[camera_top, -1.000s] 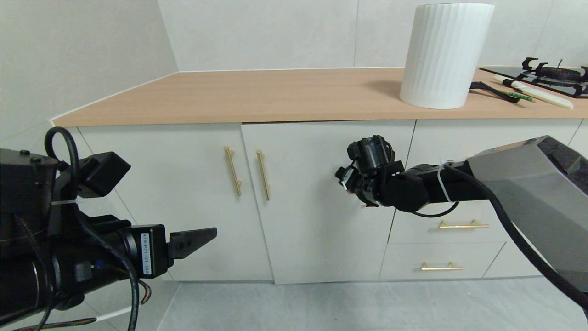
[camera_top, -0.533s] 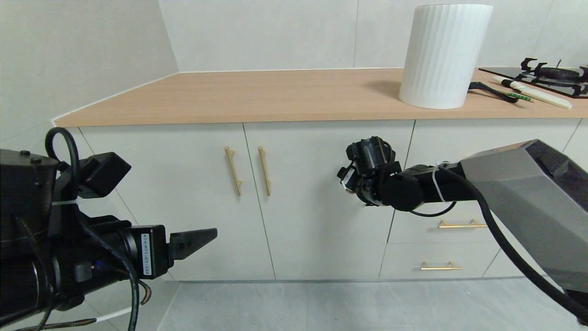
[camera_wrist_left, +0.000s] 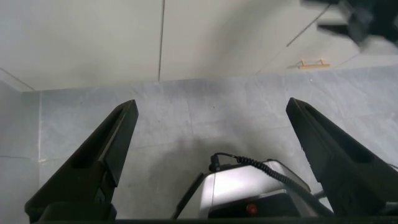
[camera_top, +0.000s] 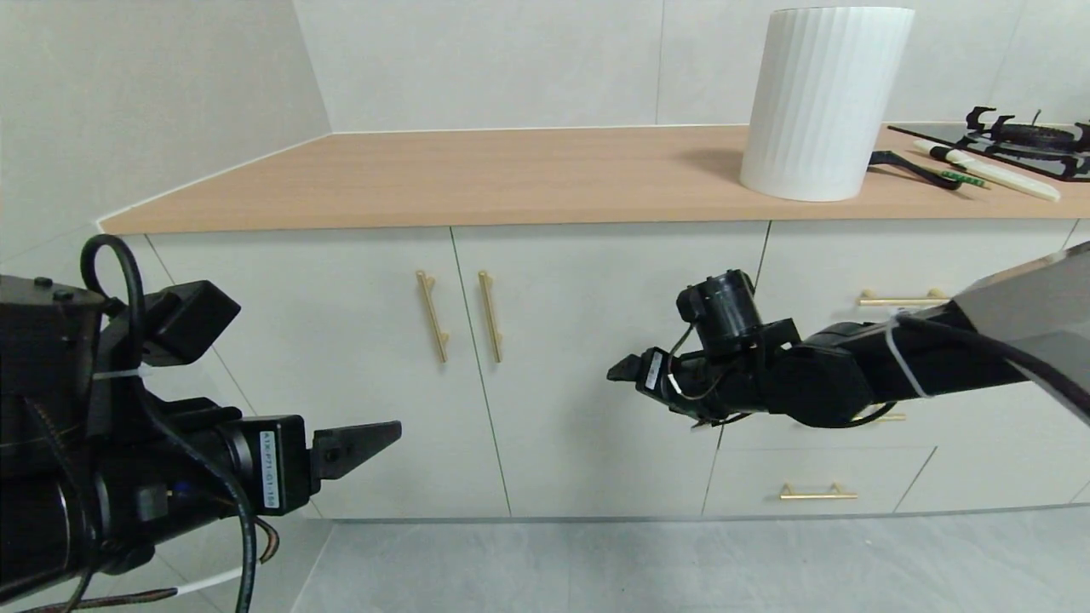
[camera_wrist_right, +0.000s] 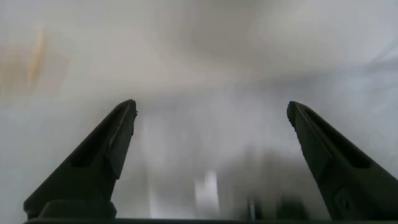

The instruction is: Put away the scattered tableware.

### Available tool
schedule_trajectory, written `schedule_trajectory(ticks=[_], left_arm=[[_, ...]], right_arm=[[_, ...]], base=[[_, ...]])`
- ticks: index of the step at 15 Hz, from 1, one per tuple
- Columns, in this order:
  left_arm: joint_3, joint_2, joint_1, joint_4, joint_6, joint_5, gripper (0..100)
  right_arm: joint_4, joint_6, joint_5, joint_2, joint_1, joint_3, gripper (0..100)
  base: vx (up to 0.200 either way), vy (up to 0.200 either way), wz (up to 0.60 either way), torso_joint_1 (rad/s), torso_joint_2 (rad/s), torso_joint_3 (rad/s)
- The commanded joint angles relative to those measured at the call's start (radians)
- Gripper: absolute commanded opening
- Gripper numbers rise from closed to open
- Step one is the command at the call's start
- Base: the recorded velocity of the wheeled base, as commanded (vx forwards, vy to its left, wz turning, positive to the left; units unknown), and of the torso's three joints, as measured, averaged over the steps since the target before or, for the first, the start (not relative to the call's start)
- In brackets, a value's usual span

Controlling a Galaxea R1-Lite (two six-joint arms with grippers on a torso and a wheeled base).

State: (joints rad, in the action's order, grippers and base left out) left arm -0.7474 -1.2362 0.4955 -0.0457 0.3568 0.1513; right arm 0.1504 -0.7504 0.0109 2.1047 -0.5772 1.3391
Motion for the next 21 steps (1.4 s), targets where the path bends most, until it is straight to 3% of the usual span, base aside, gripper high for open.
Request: schedule_trajectory(ticks=[1, 4, 6, 8, 13, 14, 16, 17, 18, 19, 21], left_arm=[[0.0, 0.001, 0.0, 0.0, 0.001, 0.001, 100], [-0.012, 0.041, -0.003, 0.001, -0.01, 0.007, 100], [-0.016, 0.118, -0.017, 0.0, -0.053, 0.008, 100], [-0.016, 0.222, -0.026, -0.002, -0.068, 0.01, 100], [0.134, 0.527, -0.087, -0.025, -0.076, 0.007, 100], [0.18, 0.636, -0.094, -0.023, -0.076, 0.001, 100], [0.2, 0.722, -0.104, -0.023, -0.093, -0.002, 100], [0.212, 0.787, -0.124, -0.023, -0.114, -0.002, 100], [0.217, 0.807, -0.13, -0.023, -0.124, -0.002, 100], [0.244, 0.876, -0.163, -0.023, -0.168, -0.002, 100], [0.286, 0.957, -0.209, -0.023, -0.222, -0.002, 100]], right_arm=[[0.061, 0.059, 0.058, -0.129, -0.006, -0.118, 100], [0.155, 0.091, 0.034, -0.19, -0.001, -0.164, 100], [0.158, 0.177, -0.043, -0.304, 0.0, -0.215, 100], [0.159, 0.22, -0.143, -0.491, 0.0, -0.285, 100], [0.153, 0.324, -0.239, -1.032, 0.002, -0.638, 100], [0.147, 0.414, -0.267, -1.217, 0.03, -0.71, 100], [0.12, 0.494, -0.272, -1.356, 0.12, -0.759, 100], [0.066, 0.528, -0.262, -1.46, 0.198, -0.784, 100], [0.043, 0.536, -0.258, -1.496, 0.218, -0.79, 100], [-0.038, 0.566, -0.255, -1.612, 0.26, -0.802, 100], [-0.13, 0.617, -0.255, -1.733, 0.336, -0.804, 100]], base=[[0.0, 0.0, 0.0, 0.0, 0.0, 0.0], [0.0, 0.0, 0.0, 0.0, 0.0, 0.0], [0.0, 0.0, 0.0, 0.0, 0.0, 0.0], [0.0, 0.0, 0.0, 0.0, 0.0, 0.0], [0.0, 0.0, 0.0, 0.0, 0.0, 0.0], [0.0, 0.0, 0.0, 0.0, 0.0, 0.0], [0.0, 0.0, 0.0, 0.0, 0.0, 0.0], [0.0, 0.0, 0.0, 0.0, 0.0, 0.0], [0.0, 0.0, 0.0, 0.0, 0.0, 0.0], [0.0, 0.0, 0.0, 0.0, 0.0, 0.0], [0.0, 0.0, 0.0, 0.0, 0.0, 0.0]])
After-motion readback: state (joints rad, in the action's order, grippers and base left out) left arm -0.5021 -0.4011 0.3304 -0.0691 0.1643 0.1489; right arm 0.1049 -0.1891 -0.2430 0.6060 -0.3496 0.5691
